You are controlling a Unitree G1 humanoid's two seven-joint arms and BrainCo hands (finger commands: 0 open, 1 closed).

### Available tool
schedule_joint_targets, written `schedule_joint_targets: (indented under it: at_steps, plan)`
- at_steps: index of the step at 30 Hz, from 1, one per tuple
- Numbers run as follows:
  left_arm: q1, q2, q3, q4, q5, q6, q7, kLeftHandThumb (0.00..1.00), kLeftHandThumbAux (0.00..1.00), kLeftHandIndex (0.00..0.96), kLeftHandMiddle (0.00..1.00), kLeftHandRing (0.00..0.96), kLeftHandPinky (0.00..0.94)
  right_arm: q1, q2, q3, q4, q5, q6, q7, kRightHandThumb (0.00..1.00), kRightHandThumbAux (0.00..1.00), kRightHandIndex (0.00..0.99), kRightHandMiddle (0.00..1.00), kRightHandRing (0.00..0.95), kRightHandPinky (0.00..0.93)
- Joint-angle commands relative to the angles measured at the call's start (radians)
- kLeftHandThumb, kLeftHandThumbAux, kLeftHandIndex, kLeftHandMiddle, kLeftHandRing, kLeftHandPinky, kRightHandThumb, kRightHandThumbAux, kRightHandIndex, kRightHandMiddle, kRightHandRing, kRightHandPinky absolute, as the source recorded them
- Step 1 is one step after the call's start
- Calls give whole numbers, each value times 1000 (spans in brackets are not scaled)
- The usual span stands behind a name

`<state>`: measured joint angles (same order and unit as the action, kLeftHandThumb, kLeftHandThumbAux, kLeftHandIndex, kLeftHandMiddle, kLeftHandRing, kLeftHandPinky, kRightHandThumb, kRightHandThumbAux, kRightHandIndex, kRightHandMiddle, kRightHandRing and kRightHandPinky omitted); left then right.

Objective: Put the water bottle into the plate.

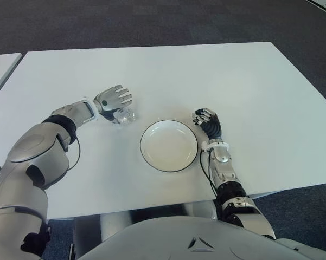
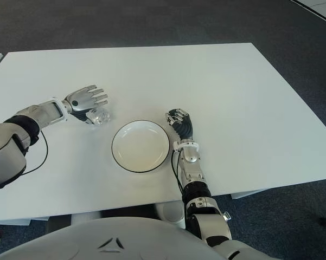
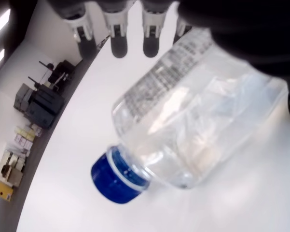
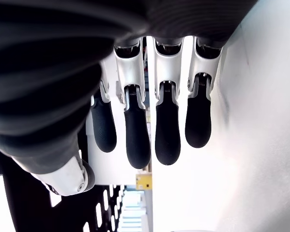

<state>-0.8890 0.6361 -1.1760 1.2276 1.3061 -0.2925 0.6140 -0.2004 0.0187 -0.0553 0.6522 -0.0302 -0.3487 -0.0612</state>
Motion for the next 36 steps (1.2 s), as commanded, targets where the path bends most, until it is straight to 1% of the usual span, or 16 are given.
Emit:
schedule_joint_targets:
  at_steps: [1,4,6,11,13,15,16,17,19,21,25,29,31,33,34,36]
  plan:
    - [63,15,-13,39,12,-35,-81,563,303,0,0,0,0,54,2,0,39,2,85,-5,704,729,430,541,542,542]
    - [68,13,5,44,-8,-44,-103,558,303,0,0,0,0,53,1,1,36,-1,92,-8,704,729,430,543,544,541]
    - [72,11,16,47,-20,-46,-112,549,325,0,0,0,0,52,0,1,35,-2,96,-9,703,729,430,546,545,536]
    - [102,0,100,68,-122,-75,-171,554,406,0,0,0,50,51,-5,3,38,-5,94,-9,702,730,429,546,540,522]
    - [114,-2,128,76,-154,-85,-196,555,459,6,43,68,154,49,-5,2,39,-5,95,-11,702,730,429,542,537,521]
    - [122,-3,155,83,-186,-93,-229,560,480,21,77,122,226,48,-5,2,39,-5,97,-12,703,730,429,541,535,520]
    - [125,-4,169,85,-201,-96,-247,571,498,50,123,188,300,47,-6,2,40,-5,98,-13,703,730,429,539,534,519]
    - [129,-7,196,92,-233,-103,-284,575,505,61,139,212,327,46,-6,1,41,-5,99,-14,703,730,429,539,533,518]
    - [136,-10,236,102,-282,-108,-340,593,534,129,209,290,396,43,-6,0,44,-5,101,-16,703,730,429,537,532,521]
    - [145,-14,279,114,-331,-99,-398,600,546,163,238,317,411,41,-7,0,47,-5,102,-18,704,729,429,537,533,524]
    - [170,-25,376,134,-439,-64,-514,614,569,246,302,351,387,37,-10,-2,53,-6,101,-24,704,729,430,539,535,531]
    - [181,-29,425,128,-490,-44,-566,642,576,264,340,379,394,35,-11,-2,54,-8,102,-29,704,729,430,539,539,546]
    - [184,-36,463,126,-531,-29,-604,650,580,222,350,387,397,32,-12,-1,56,-9,105,-33,704,729,431,537,540,549]
    - [187,-42,501,124,-569,-18,-639,677,594,228,405,426,433,28,-14,0,58,-10,109,-35,704,729,431,534,538,543]
    - [188,-44,513,122,-579,-16,-650,773,604,249,434,452,457,26,-14,0,60,-10,110,-36,704,730,431,533,537,536]
    - [191,-44,532,117,-595,-14,-664,858,612,280,460,487,490,22,-15,0,63,-10,112,-38,703,730,431,532,534,527]
